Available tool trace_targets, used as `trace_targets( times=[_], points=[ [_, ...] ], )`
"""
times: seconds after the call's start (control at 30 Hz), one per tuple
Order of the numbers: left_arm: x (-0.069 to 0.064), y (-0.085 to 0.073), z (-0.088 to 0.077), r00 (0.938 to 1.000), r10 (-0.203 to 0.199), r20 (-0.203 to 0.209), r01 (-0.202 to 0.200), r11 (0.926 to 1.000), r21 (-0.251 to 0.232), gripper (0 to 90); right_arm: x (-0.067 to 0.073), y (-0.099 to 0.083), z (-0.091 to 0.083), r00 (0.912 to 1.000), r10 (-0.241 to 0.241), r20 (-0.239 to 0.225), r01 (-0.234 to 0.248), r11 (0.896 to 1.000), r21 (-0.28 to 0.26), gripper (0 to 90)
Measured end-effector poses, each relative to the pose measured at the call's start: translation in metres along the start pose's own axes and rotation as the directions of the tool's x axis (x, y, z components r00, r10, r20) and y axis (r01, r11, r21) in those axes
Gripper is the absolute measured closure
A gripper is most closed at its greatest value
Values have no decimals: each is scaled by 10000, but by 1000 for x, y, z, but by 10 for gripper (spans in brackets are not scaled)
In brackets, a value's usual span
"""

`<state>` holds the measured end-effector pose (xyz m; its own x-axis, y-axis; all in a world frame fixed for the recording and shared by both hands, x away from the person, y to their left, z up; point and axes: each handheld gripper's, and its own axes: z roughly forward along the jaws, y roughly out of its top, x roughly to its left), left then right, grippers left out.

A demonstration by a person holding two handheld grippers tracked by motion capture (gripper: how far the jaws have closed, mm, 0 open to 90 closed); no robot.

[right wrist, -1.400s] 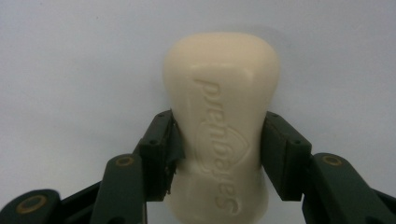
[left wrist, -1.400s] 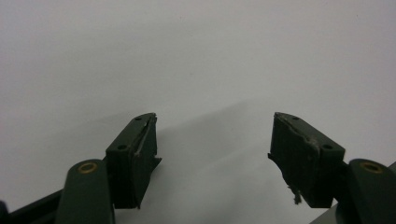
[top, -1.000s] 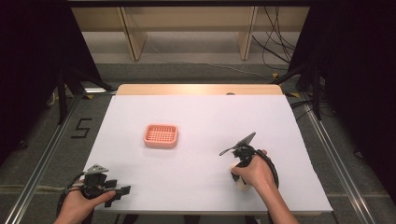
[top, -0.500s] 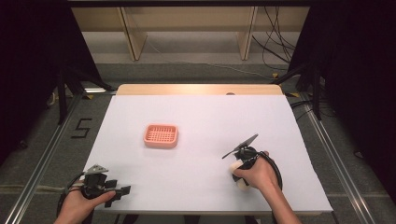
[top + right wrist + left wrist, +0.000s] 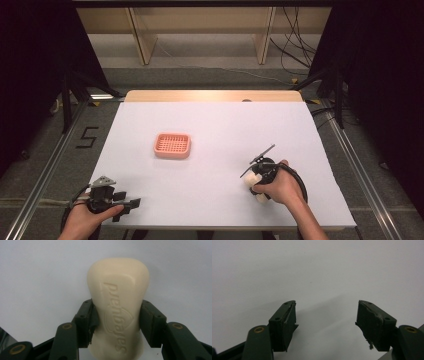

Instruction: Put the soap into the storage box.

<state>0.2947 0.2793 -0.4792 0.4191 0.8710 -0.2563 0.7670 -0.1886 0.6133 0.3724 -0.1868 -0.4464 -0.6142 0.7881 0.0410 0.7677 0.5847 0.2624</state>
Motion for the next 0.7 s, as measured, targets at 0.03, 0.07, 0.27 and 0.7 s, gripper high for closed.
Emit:
trace_targets(
  times=[0.03, 0.07, 0.27, 0.7],
  points=[
    [0, 0, 0, 10000, 16, 4, -16, 10000, 8, 317, 0, 0, -1, 9998, -50, -175, 51, 10000, 38, 506],
    [0, 0, -1, 10000, 30, 50, -30, 10000, 75, 317, -1, 0, -1, 9998, -116, -166, 118, 9999, 117, 506],
    [0, 0, -1, 9998, 156, 117, -156, 9999, 30, 317, -7, 0, -5, 9995, 165, -266, -161, 9997, 158, 506],
    [-2, -1, -2, 9994, 178, 311, -170, 9995, -263, 319, -13, 1, -13, 9946, -1000, -275, 1007, 9946, 254, 506]
  ],
)
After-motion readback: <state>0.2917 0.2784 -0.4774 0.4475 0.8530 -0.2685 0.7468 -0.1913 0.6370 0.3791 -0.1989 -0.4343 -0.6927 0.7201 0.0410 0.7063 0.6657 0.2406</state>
